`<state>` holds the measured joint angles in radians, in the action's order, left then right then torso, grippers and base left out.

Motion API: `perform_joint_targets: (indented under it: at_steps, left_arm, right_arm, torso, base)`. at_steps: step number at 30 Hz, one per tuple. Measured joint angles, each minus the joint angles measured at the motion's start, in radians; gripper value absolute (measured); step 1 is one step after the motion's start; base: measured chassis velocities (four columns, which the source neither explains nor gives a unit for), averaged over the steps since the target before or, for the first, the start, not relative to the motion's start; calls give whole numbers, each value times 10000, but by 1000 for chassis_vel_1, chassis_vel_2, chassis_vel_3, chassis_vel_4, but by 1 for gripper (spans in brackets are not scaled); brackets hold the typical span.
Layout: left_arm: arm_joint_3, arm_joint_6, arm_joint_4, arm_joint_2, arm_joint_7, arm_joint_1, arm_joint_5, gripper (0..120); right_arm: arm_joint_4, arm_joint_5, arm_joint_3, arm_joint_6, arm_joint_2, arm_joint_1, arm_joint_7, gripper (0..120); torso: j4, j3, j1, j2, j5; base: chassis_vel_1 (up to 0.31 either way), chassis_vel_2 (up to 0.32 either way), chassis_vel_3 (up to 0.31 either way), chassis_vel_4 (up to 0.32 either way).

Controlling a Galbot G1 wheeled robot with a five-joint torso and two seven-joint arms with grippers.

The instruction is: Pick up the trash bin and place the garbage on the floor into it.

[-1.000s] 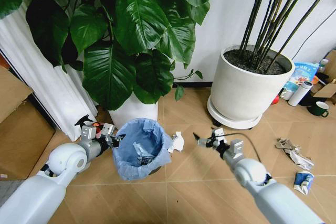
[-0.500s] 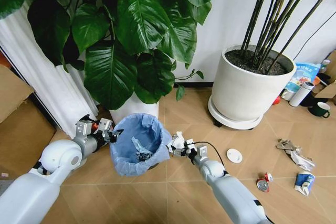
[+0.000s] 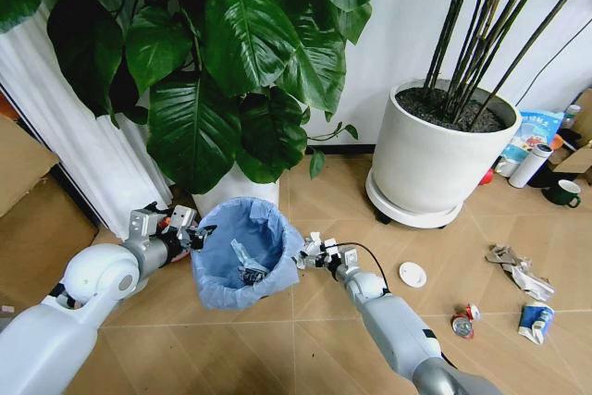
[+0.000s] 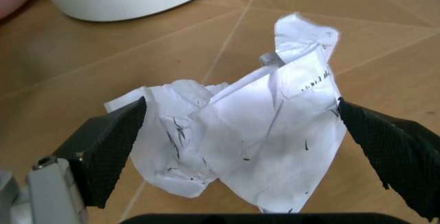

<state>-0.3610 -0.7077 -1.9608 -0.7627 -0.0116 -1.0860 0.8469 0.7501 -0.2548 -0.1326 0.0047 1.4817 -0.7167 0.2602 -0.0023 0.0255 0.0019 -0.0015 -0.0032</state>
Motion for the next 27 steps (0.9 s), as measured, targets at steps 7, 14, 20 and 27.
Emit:
perform_joint_targets:
  at_steps: [7,14,20,27]
  left_arm:
    - [9,-23,-120,-38,103,-62,14,0]
    - [-46,-49,-245,-34,286,-199,36,0]
    - [-1,-75,-285,-117,402,-193,89,0]
    - [21,-89,-303,-122,453,-201,110,0]
  right_arm:
    - [-472,257,-79,64,285,114,7,100]
    - [-754,429,-200,160,395,147,3,87]
    - [-813,477,-219,168,457,155,-45,69]
    - [-876,570,-275,172,459,188,-163,41]
  torso:
    - [1,0,0,1,0]
    - [0,0,0,1,0]
    - [0,0,0,1,0]
    - [0,0,0,0,0]
  base:
    - [0,0,0,0]
    - [0,0,0,0]
    - [0,0,0,0]
    - [0,0,0,0]
